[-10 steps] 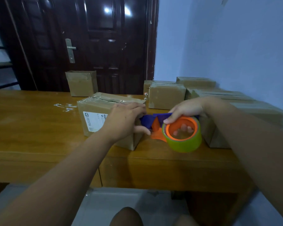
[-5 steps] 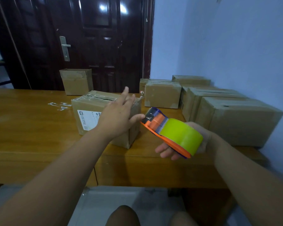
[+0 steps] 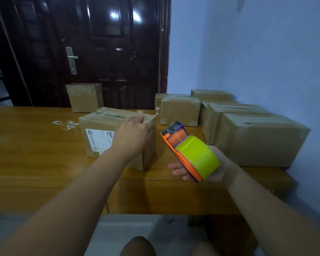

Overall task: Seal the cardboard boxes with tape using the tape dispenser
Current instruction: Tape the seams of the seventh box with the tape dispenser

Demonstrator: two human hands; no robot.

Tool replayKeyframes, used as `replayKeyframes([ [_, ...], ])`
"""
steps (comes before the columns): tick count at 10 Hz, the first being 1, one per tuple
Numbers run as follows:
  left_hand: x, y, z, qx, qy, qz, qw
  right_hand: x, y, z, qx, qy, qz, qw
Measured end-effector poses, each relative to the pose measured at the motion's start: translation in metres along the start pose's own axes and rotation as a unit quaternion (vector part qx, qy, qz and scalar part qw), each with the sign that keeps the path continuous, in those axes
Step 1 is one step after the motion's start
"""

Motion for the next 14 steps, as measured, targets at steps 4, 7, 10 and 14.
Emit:
replayKeyframes([
  [4, -0.008, -0.007, 0.002, -0.117, -0.098, 0.310, 0.938, -0.044, -0.056, 0.056, -0.066, 0.156, 0.017, 0.986],
  [7, -0.005, 0.015, -0.005, -0.068, -0.090, 0.330, 0.937, -0.078, -0.065, 0.068, -0.037, 0.283, 0.017, 0.958],
  [10, 0.008, 0.013, -0.006, -0.036, -0.031, 0.084, 0.995, -0.086, -0.062, 0.072, 0.011, 0.337, 0.024, 0.941],
  [14, 0.030, 0.023, -0.017, 0.034, 0.000, 0.052, 0.998, -0.080, -0.074, 0.081, 0.039, 0.353, 0.095, 0.930],
])
Point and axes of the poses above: each hand's wrist, its own z-axis away from the middle knuckle, its own y-axis out of the back of the hand, x = y × z, the point moved 9 cm from there along -z, towards the middle knuckle, and after that the axes turned 13 degrees about -z, right-handed, at the moved point
